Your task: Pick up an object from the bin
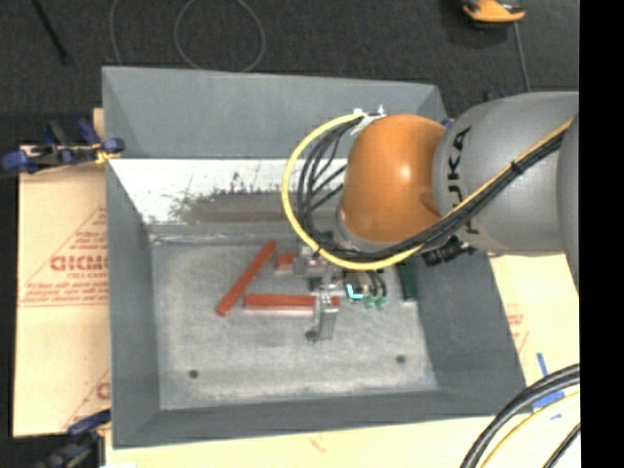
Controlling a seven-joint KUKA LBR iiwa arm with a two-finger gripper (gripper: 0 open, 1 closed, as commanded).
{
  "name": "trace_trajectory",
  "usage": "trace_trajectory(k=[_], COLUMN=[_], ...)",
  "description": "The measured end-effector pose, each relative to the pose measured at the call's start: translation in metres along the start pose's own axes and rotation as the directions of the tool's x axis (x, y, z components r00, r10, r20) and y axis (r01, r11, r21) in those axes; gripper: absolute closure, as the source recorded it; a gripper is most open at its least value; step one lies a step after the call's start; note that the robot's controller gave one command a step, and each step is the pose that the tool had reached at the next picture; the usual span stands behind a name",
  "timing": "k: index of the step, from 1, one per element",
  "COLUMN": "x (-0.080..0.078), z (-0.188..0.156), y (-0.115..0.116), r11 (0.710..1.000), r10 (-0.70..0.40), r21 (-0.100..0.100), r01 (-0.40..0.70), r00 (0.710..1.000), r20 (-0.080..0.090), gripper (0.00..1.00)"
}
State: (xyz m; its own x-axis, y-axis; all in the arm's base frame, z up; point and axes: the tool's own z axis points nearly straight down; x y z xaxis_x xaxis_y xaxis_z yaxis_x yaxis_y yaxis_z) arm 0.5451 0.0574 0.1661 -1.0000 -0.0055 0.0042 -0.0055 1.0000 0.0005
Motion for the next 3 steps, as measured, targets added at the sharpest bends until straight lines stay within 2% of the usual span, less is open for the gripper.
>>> trace_trajectory(k=[1,2,3], x=[-0.036,-0.037,-0.069], z=[0.087,0.083,-0.059], y=[-0.029,-0.028,0.017], r11=[0.997,0.997,0.998], r10=[0.078,0.079,0.057], r21=[0.001,-0.001,-0.003], r01=[-0.078,-0.079,-0.057], r00=[0.997,0.997,0.998], r20=[0.002,0.008,0.018], gripper=[0.00,1.00,1.00])
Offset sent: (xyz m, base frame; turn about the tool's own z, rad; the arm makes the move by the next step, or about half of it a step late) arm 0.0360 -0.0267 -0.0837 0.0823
